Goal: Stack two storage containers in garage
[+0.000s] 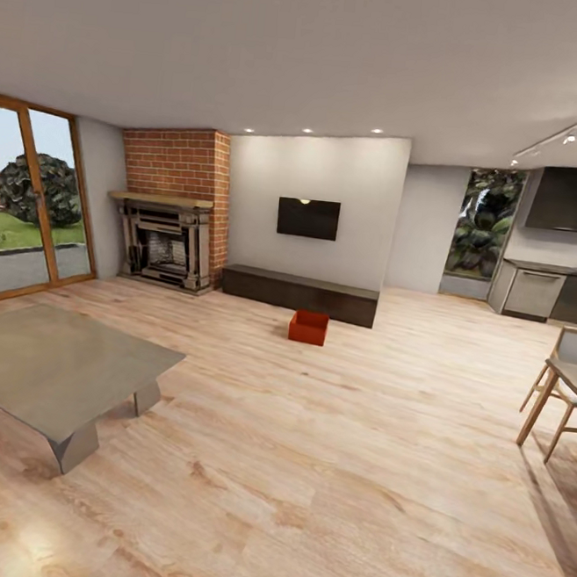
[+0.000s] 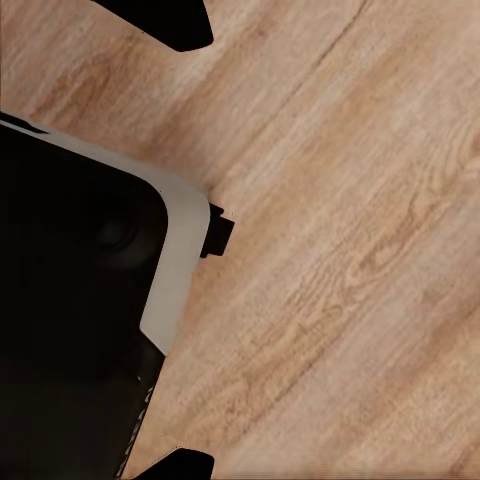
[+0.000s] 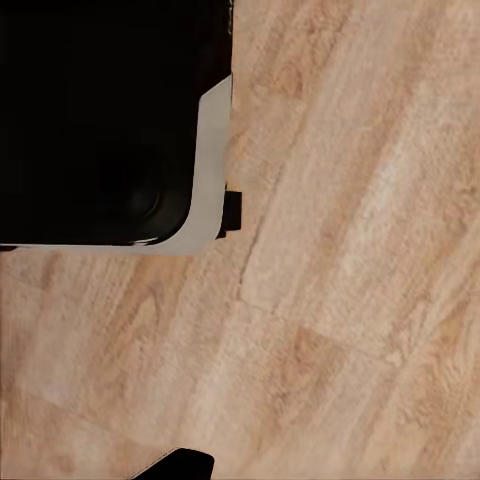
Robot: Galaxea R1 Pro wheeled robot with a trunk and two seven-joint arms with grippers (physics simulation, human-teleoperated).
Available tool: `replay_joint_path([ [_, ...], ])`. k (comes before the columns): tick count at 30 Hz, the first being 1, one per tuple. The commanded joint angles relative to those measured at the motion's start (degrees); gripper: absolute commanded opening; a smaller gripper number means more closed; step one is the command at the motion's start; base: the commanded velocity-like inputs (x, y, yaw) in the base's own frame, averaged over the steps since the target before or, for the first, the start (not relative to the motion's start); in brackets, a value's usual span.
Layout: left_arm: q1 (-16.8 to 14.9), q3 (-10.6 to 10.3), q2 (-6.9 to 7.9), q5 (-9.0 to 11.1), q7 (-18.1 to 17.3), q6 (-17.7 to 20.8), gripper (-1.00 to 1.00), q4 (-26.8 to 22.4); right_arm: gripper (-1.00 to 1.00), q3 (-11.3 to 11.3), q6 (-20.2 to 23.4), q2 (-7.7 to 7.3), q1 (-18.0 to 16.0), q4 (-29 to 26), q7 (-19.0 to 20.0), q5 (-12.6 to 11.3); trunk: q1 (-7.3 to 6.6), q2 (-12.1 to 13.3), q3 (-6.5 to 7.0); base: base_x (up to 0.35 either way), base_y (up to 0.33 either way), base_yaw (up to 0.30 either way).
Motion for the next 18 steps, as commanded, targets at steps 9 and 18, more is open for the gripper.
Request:
replay_joint_path([
  [9, 0.0, 0.4, -0.01, 0.0, 0.0, -0.2, 1.00, 0.0, 1.00, 0.6, -0.3, 0.03, -0.1, 0.2, -0.1, -0.4, 0.04, -0.1, -0.08, 0.322, 0.000, 0.000],
  [18, 0.0, 0.4, -0.01, 0.0, 0.0, -0.2, 1.00, 0.0, 1.00, -0.1, -0.4, -0.14, -0.1, 0.2, -0.1, -0.7, 0.04, -0.1, -0.08, 0.322, 0.000, -0.001],
])
